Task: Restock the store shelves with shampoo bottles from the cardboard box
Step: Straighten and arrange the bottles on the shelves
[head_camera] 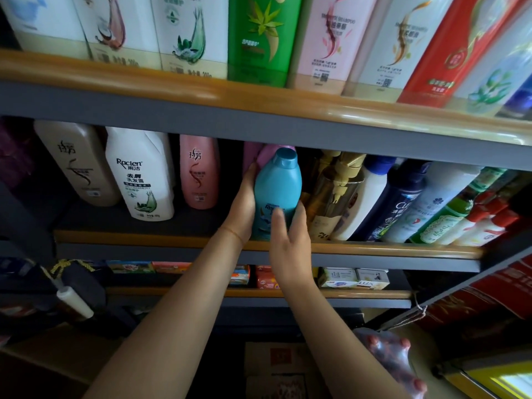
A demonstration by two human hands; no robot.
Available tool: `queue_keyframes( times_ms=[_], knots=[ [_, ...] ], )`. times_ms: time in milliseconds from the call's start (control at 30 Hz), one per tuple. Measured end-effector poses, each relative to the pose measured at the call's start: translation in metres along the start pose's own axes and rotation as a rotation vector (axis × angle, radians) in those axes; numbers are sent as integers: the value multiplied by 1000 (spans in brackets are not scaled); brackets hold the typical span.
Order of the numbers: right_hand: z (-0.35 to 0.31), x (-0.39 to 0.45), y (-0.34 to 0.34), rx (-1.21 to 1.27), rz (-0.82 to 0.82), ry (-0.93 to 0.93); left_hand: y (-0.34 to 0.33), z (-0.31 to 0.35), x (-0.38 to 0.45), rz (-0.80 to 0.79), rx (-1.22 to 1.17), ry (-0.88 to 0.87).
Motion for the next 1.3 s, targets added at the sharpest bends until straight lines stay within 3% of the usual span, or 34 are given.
queue_keyframes(
  times_ms=[100,167,567,1300],
  knots=[
    [9,-10,10,-307,130,147,-4,1,-1,20,9,-14],
    [10,-10,17,-379,204,224,-6,0,-1,33,30,-27],
    [10,4,26,-365,212,269,-7,0,-1,132,96,-27],
    [14,11,29,-431,199,385,-13,15,25,89,58,-12]
  ],
)
Point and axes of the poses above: each hand's wrist, its own x-axis towards the middle knuckle, its own y-axis out of the back of the hand, z = x × y, the point moved 2 cm from there along x, towards the middle knuckle, and after that the axes turned 6 degrees about -y, right-handed, at the moved point
